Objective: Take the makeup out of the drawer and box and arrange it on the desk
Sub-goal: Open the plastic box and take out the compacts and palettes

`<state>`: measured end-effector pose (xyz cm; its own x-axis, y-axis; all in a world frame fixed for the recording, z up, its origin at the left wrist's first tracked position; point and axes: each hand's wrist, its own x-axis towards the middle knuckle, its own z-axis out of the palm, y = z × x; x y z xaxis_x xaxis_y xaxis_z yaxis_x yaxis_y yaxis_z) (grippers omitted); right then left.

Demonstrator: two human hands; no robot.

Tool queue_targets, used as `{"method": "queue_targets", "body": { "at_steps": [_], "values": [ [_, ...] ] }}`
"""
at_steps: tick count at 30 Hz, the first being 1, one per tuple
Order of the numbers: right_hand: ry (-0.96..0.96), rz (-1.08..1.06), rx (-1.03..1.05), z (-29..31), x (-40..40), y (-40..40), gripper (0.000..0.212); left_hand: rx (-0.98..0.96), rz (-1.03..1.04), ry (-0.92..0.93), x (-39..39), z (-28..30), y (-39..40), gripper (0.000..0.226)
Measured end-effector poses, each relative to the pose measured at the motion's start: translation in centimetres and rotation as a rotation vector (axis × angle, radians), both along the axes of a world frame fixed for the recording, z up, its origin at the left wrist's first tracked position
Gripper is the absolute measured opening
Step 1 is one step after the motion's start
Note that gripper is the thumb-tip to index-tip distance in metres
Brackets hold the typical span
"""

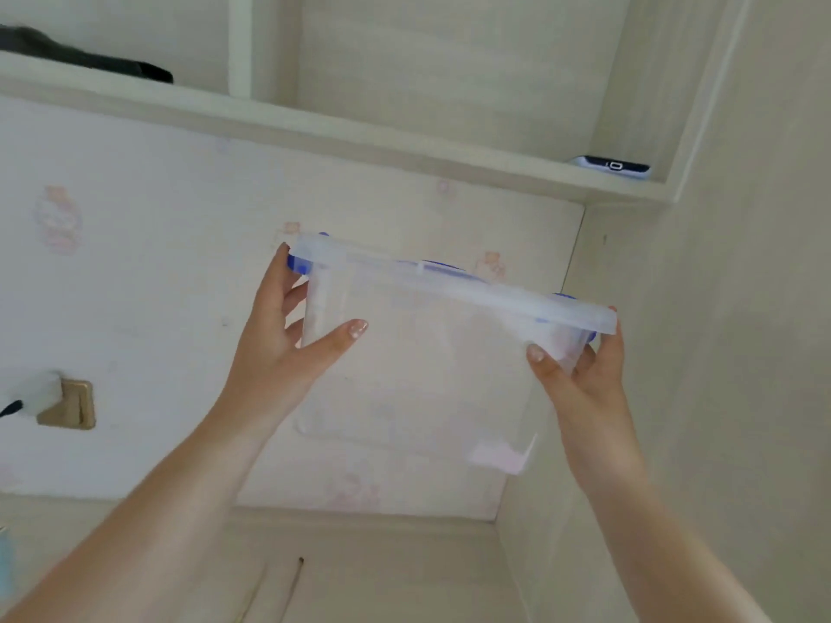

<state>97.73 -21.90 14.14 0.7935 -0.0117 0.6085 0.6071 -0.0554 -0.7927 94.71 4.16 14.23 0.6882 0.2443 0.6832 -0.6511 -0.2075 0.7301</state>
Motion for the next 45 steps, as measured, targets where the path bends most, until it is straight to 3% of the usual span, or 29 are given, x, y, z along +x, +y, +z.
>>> {"method": "queue_targets", "body": {
  "at_steps": [4,18,23,27,31,33,35,43,45],
  "values": [
    [-0.098,-0.02,0.009,4.0,-1.2,0.0,0.084,0.005,0.044,-0.064,-1.2,4.1,0.4,0.089],
    [-0.362,0.032,0.033,16.3,-4.2,-1.0,0.061,-0.088,0.052,-0.338,-6.2,14.7,-1.2,0.076],
    [-0.422,0.056,0.043,20.2,-3.8,-0.9,0.059,-0.085,0.055,-0.386,-5.8,18.6,-0.8,0.086],
    [-0.402,0.024,0.043,23.1,-2.0,-0.6,0.071,-0.043,0.102,-0.385,-4.4,21.5,-0.3,0.091],
    [-0.4,-0.021,0.022,24.7,0.9,0.0,0.068,0.022,0.112,-0.415,-2.6,23.1,-0.5,0.054],
    [-0.396,-0.047,-0.005,24.9,2.5,0.4,0.076,0.017,0.116,-0.417,-1.3,23.5,-0.4,0.047],
    [-0.382,-0.051,-0.028,25.1,3.9,0.7,0.088,0.006,0.129,-0.393,0.1,23.9,0.0,0.048],
    [-0.313,-0.046,-0.1,26.4,7.6,2.1,0.092,-0.077,0.202,-0.331,4.9,24.4,0.9,0.043],
    [-0.283,-0.026,-0.083,26.3,8.8,2.6,0.092,-0.117,0.288,-0.277,6.2,24.3,0.8,0.052]
  ]
}}
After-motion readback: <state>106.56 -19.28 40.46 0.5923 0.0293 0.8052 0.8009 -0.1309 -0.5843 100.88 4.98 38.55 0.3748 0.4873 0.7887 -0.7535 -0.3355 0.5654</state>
